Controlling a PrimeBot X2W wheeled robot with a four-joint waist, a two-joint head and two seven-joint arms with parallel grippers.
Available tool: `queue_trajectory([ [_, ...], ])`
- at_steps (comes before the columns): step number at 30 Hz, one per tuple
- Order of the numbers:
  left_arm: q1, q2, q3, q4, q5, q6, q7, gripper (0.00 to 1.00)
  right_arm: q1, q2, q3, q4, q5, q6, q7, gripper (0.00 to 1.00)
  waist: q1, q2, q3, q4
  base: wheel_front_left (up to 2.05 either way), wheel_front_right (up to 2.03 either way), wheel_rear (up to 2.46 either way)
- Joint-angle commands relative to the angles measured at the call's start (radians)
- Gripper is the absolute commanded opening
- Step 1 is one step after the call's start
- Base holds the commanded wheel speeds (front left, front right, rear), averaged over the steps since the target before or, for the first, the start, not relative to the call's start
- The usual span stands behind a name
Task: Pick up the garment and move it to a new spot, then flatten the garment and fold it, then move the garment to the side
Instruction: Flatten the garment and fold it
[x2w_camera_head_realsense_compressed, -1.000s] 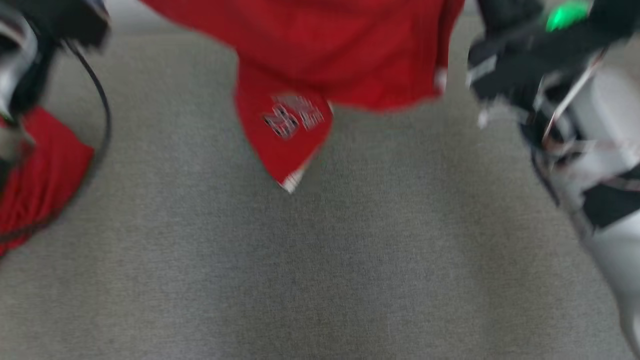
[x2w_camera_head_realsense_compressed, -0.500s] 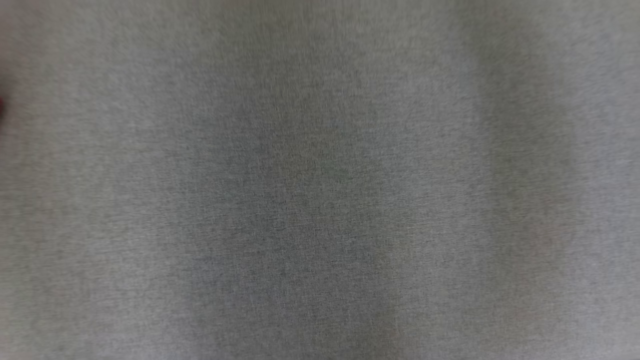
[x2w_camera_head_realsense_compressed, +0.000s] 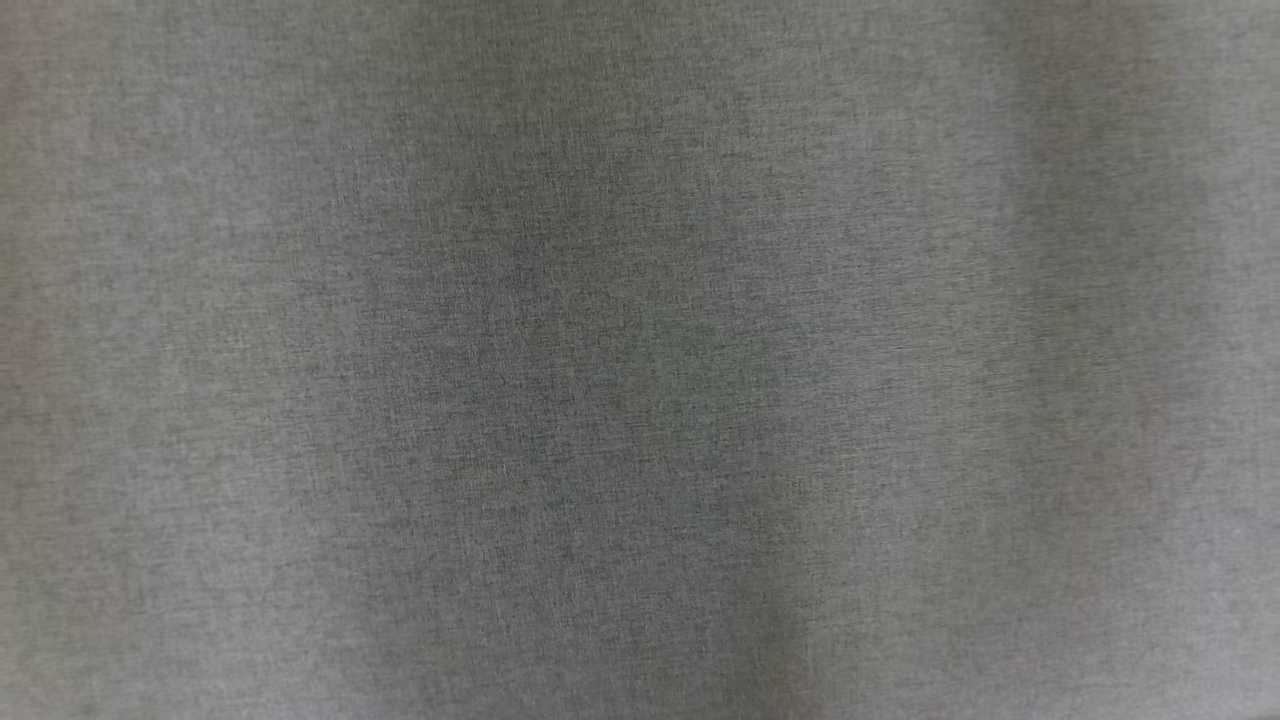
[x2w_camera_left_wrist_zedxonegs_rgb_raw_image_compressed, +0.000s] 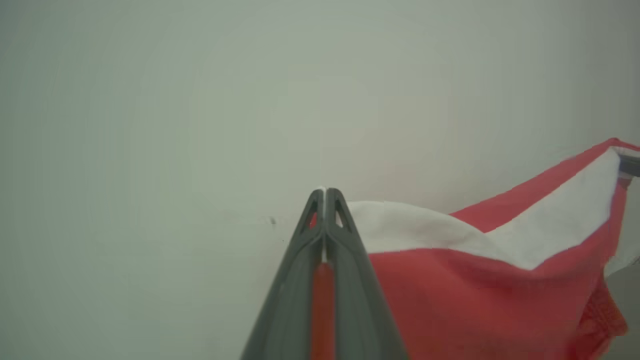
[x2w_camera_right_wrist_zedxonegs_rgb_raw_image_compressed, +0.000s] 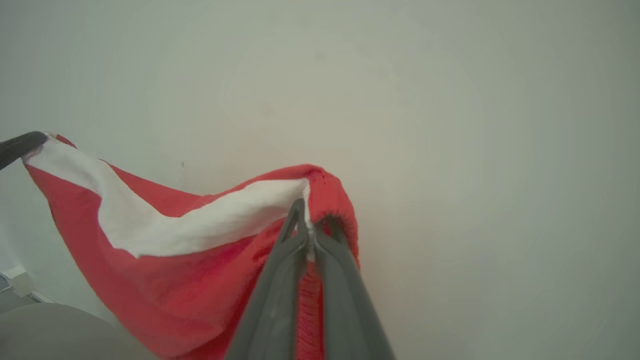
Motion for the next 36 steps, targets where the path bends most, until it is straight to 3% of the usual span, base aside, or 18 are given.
queue_trajectory([
  [1, 0.051, 0.018, -0.022, -0.013, 0.011, 0.002, -0.009, 0.0, 0.04, -0.011, 0.016, -0.005, 0.01, -0.002, -0.017, 0.0, -0.0002, -0.0002, -0.022, -0.004, 0.0, 0.0, 0.0],
  [6, 0.259, 0.067, 0.0, -0.11, -0.033, 0.002, -0.026, 0.0, 0.197, -0.057, 0.089, -0.048, 0.058, -0.002, -0.069, 0.0, -0.0002, -0.0002, -0.112, 0.002, 0.0, 0.0, 0.0],
  [16, 0.856, 0.117, 0.256, -0.465, 0.039, 0.072, -0.026, 0.0, 0.617, -0.188, 0.163, -0.269, 0.101, -0.002, -0.11, 0.0, -0.0002, -0.0002, -0.26, 0.01, 0.0, 0.0, 0.0],
  [24, 1.294, 0.035, 0.351, -0.61, 0.114, 0.104, -0.026, 0.0, 0.971, -0.24, 0.109, -0.423, 0.043, -0.002, -0.112, 0.0, -0.0002, -0.0002, -0.346, 0.032, 0.0, 0.0, 0.0],
  [36, 1.683, -0.097, 0.5, -0.607, 0.201, 0.05, -0.026, 0.0, 1.374, -0.27, 0.039, -0.531, -0.041, -0.002, -0.104, 0.0, -0.0002, -0.0002, -0.476, 0.036, 0.0, 0.0, 0.0],
])
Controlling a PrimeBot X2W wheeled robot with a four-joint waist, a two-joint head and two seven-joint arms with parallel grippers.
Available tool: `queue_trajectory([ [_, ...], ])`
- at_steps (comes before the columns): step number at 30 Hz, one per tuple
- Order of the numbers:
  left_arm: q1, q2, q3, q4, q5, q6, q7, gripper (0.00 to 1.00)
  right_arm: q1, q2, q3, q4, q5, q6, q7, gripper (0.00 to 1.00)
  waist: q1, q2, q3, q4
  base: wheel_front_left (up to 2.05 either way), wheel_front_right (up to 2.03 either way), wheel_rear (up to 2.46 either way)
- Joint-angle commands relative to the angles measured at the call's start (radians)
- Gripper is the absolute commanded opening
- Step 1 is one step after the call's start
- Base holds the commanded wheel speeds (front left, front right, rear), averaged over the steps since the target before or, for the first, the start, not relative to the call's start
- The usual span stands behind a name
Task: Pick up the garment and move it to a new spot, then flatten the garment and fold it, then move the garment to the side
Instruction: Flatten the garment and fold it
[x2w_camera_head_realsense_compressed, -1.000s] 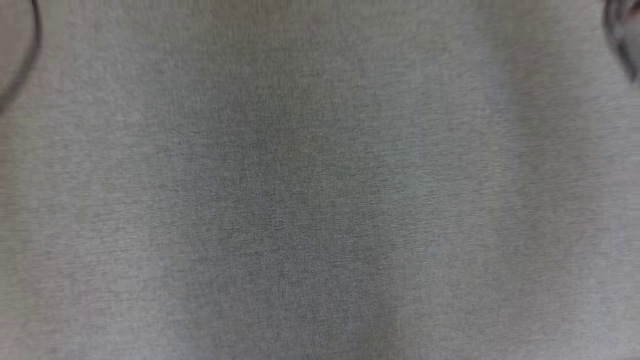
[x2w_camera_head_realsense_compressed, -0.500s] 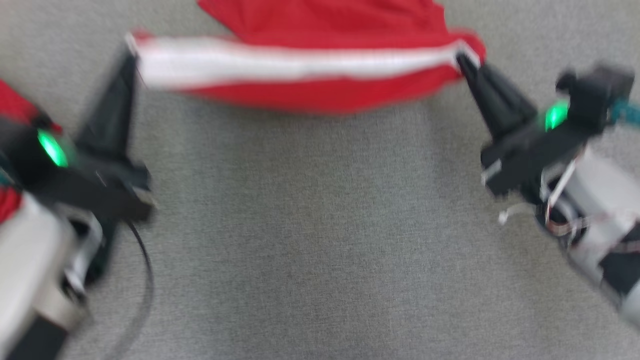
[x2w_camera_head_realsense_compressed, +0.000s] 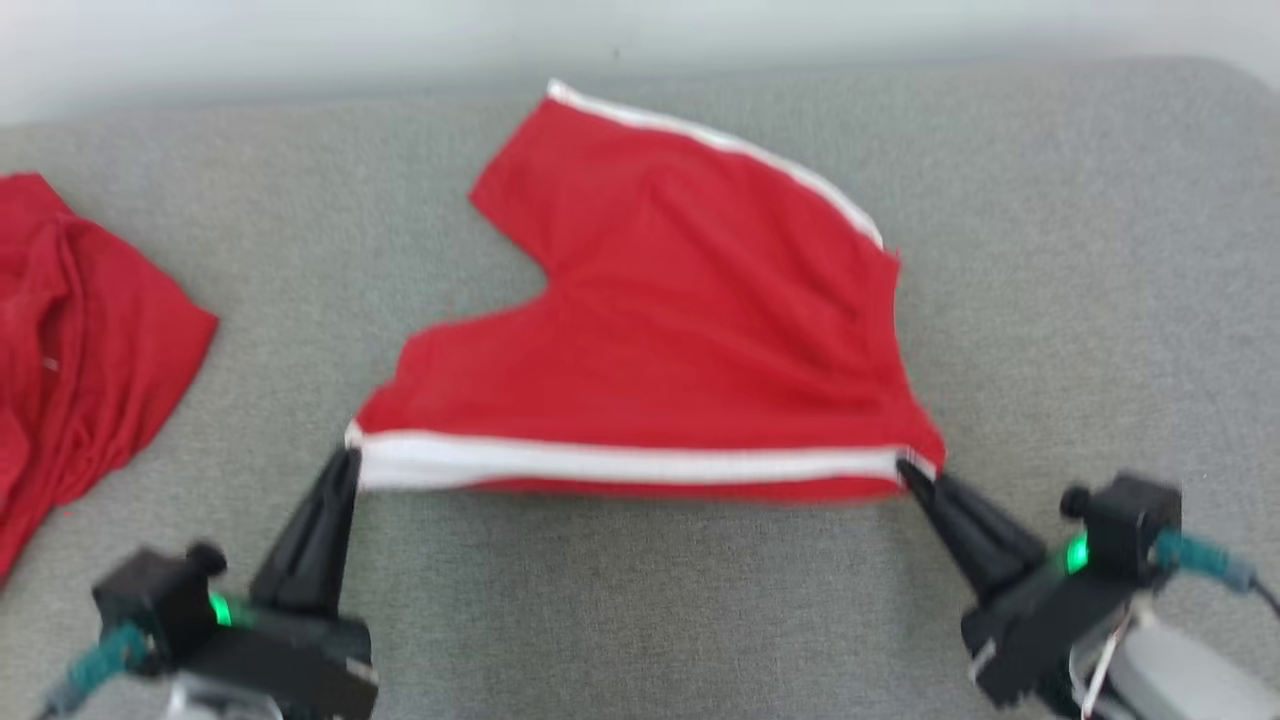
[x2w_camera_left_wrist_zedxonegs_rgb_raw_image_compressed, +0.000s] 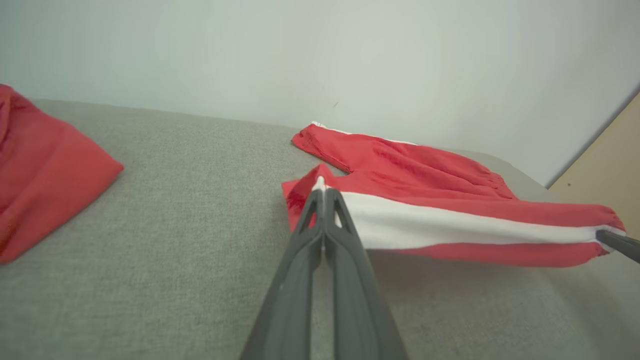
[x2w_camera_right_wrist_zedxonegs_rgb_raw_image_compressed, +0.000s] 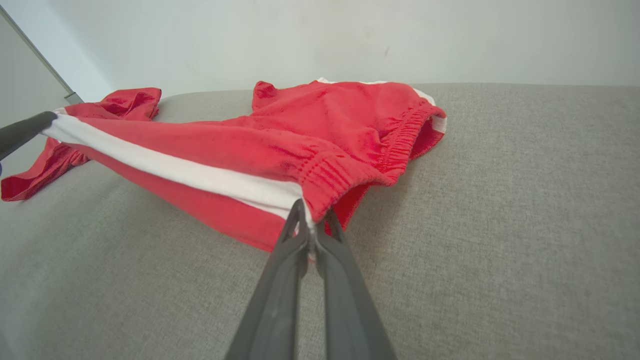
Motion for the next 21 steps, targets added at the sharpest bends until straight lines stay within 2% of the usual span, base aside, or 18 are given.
queue_trajectory([
  [1, 0.045, -0.012, 0.019, 0.002, 0.015, -0.007, -0.004, 0.0, 0.042, -0.005, -0.011, -0.009, -0.007, -0.002, 0.001, 0.0, 0.0002, 0.0002, -0.045, 0.004, 0.0, 0.0, 0.0],
  [13, 0.309, -0.137, 0.113, 0.004, 0.096, -0.031, -0.004, 0.0, 0.374, 0.005, -0.07, -0.121, -0.055, -0.002, 0.07, 0.0, 0.0002, 0.0002, -0.145, 0.018, 0.0, 0.0, 0.0],
  [18, 0.351, -0.148, 0.141, 0.0, 0.117, -0.041, -0.004, 0.0, 0.479, 0.008, -0.122, -0.187, -0.084, -0.002, 0.114, 0.0, 0.0002, 0.0002, -0.157, 0.027, 0.0, 0.0, 0.0],
  [21, 0.331, -0.134, 0.126, -0.004, 0.143, -0.044, -0.004, 0.0, 0.499, 0.03, -0.162, -0.218, -0.086, -0.002, 0.126, 0.0, 0.0002, 0.0002, -0.148, 0.026, 0.0, 0.0, 0.0],
])
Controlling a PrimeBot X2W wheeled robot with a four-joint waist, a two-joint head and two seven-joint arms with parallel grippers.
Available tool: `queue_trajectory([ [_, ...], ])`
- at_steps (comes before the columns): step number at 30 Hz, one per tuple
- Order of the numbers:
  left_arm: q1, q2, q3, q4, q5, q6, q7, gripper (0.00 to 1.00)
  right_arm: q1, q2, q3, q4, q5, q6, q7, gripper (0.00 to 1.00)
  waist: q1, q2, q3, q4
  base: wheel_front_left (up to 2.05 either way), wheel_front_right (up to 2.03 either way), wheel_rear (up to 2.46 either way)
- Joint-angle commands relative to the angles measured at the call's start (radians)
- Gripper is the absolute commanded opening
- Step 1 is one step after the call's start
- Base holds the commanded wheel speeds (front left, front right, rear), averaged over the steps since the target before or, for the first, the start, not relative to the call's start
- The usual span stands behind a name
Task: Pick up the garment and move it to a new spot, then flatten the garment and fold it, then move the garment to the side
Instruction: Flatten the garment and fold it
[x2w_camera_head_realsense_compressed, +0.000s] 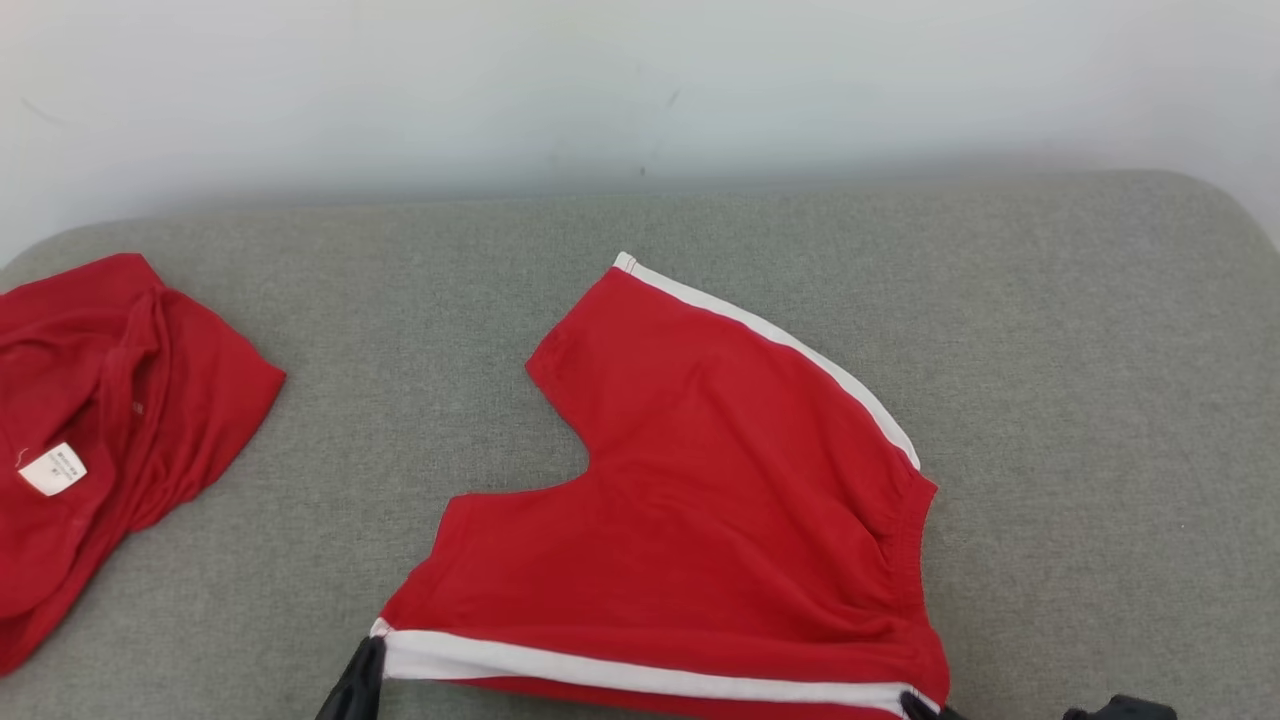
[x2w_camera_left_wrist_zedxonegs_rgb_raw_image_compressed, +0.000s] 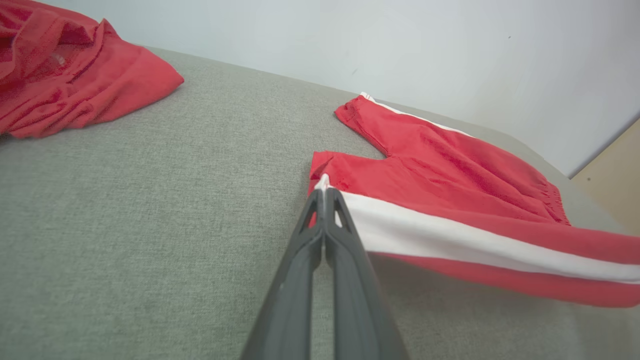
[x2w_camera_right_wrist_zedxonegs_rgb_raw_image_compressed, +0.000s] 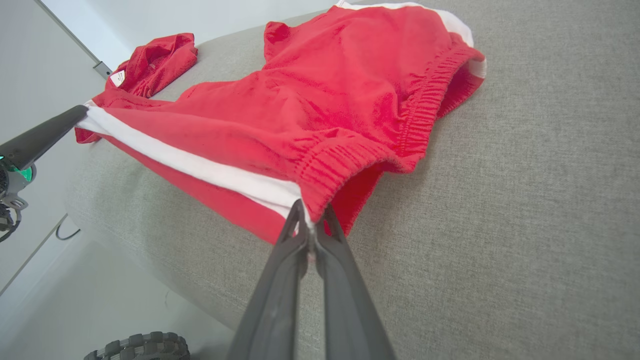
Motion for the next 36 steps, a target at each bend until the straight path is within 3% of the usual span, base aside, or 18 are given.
queue_trajectory([
  [1, -0.027, 0.016, -0.017, -0.005, 0.024, -0.003, -0.004, 0.0, 0.003, 0.017, -0.021, -0.014, -0.005, -0.002, 0.007, 0.0, 0.0002, 0.0001, 0.01, -0.002, 0.0, 0.0, 0.0],
  [10, -0.298, 0.15, -0.091, -0.028, 0.045, -0.007, 0.066, 0.0, -0.098, 0.097, -0.082, -0.038, 0.036, -0.002, 0.02, 0.0, 0.0002, 0.0001, 0.083, -0.063, 0.0, 0.0, 0.0],
  [22, -0.732, 0.319, -0.278, 0.013, -0.056, -0.006, 0.237, 0.0, -0.338, 0.21, -0.109, 0.092, 0.064, -0.002, -0.01, 0.0, 0.0002, 0.0001, 0.242, -0.195, 0.0, 0.0, 0.0],
  [31, -1.035, 0.368, -0.446, 0.187, -0.1, -0.006, 0.296, 0.0, -0.518, 0.293, -0.058, 0.196, 0.069, -0.002, -0.062, 0.0, 0.0002, 0.0001, 0.348, -0.275, 0.0, 0.0, 0.0],
  [36, -1.171, 0.355, -0.543, 0.292, -0.122, -0.006, 0.28, 0.0, -0.579, 0.318, -0.036, 0.24, 0.055, -0.002, -0.09, 0.0, 0.0002, 0.0001, 0.38, -0.302, 0.0, 0.0, 0.0],
])
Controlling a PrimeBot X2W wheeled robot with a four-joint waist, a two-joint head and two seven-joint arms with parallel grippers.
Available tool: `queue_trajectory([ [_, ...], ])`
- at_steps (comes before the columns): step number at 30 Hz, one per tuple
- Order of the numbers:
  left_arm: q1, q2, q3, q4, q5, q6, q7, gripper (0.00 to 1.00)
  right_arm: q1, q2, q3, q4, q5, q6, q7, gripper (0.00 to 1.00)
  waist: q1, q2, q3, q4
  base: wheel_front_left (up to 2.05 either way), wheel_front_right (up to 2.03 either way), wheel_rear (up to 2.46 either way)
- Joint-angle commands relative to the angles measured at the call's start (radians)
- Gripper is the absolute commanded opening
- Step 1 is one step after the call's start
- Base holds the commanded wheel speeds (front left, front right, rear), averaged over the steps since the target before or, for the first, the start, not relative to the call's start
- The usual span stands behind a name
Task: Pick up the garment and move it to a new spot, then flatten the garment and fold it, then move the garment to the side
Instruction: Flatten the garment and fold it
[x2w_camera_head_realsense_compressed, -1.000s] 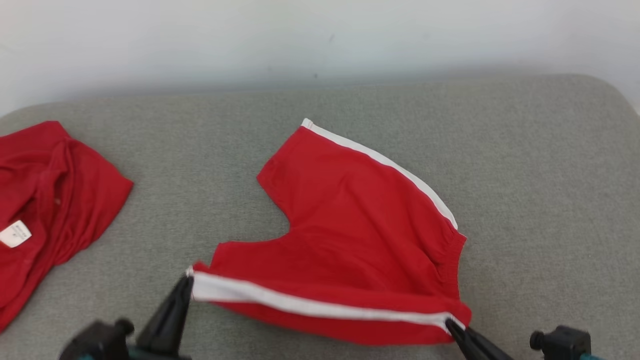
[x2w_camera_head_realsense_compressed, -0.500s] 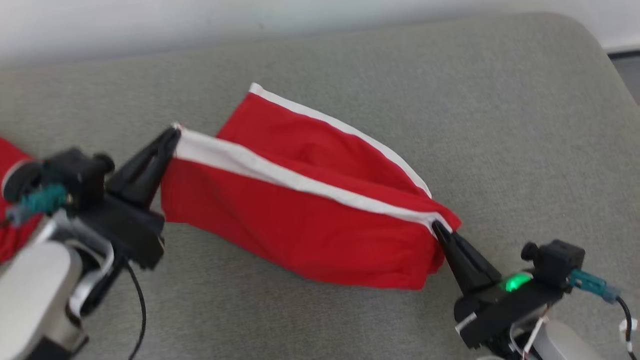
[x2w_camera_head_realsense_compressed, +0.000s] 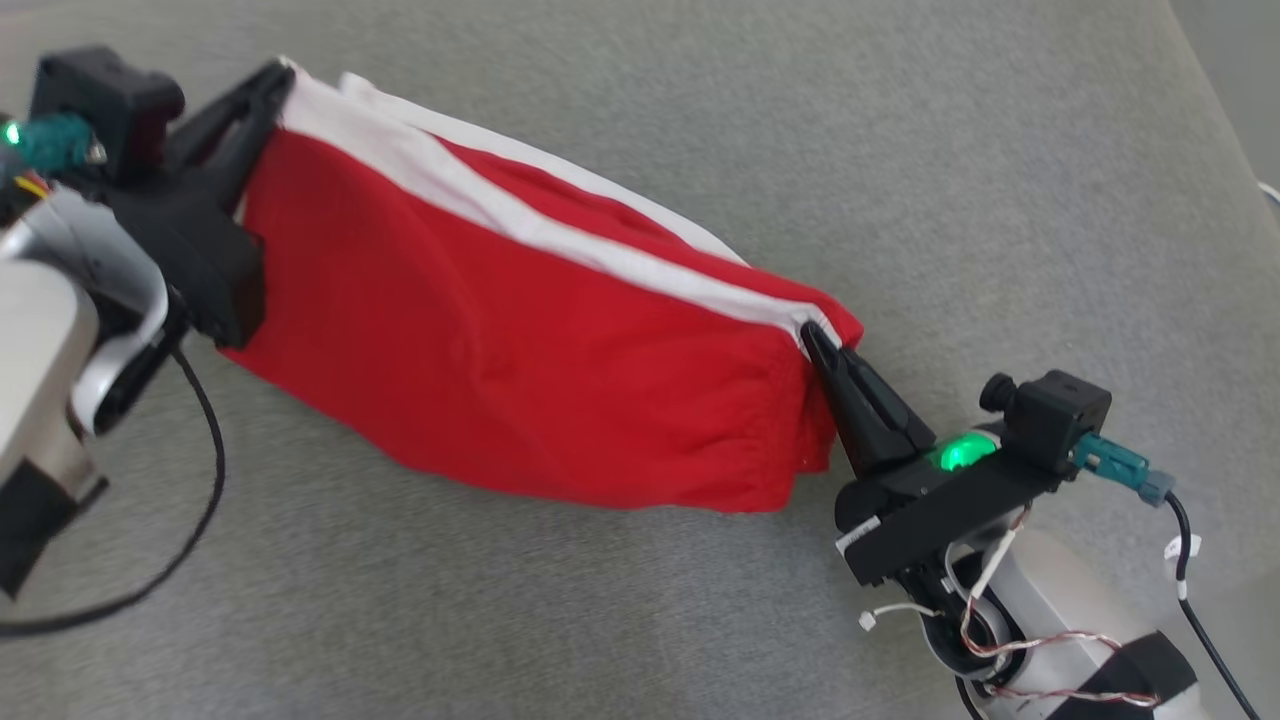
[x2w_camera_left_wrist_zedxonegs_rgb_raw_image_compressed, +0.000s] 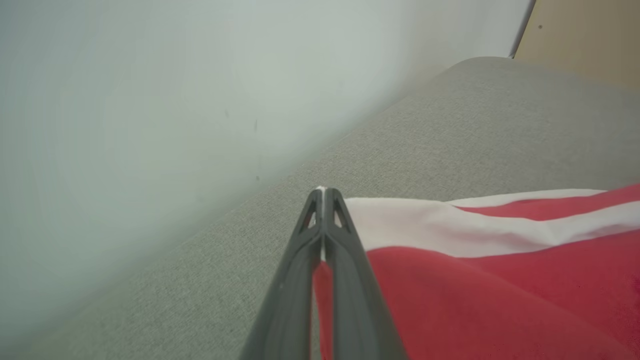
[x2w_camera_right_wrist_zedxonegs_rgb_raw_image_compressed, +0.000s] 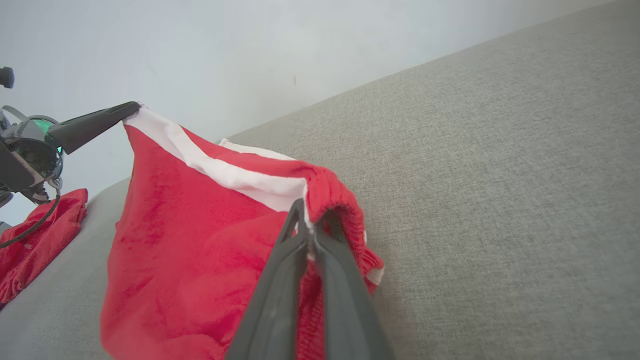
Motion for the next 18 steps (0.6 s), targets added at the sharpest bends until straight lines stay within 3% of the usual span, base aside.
queue_trajectory([
  [1, -0.028, 0.0, -0.015, 0.024, -0.003, 0.002, -0.009, 0.0, -0.016, 0.01, 0.0, 0.004, -0.003, -0.002, -0.009, 0.0, -0.0003, -0.0003, 0.047, -0.048, 0.0, 0.0, 0.0],
  [12, -0.157, -0.027, -0.18, 0.219, -0.062, 0.002, -0.105, 0.0, -0.043, 0.045, 0.014, 0.058, 0.003, -0.002, -0.029, 0.0, -0.0003, -0.0003, 0.047, -0.075, 0.0, 0.0, 0.0],
  [13, -0.159, -0.034, -0.185, 0.235, -0.066, 0.002, -0.12, 0.35, -0.042, 0.045, 0.015, 0.061, 0.005, -0.002, -0.03, 0.48, -0.0003, -0.0003, 0.043, -0.074, 0.0, 0.0, 0.0],
  [14, -0.159, -0.043, -0.195, 0.251, -0.071, 0.002, -0.133, 1.0, -0.041, 0.039, 0.018, 0.066, -0.003, -0.002, -0.031, 0.97, -0.0003, -0.0003, 0.037, -0.072, 0.0, 0.0, 0.0],
  [18, -0.143, -0.06, -0.218, 0.303, -0.098, 0.002, -0.198, 1.0, -0.016, 0.022, 0.02, 0.072, -0.034, -0.002, -0.038, 1.0, -0.0003, -0.0003, 0.001, -0.06, 0.0, 0.0, 0.0],
])
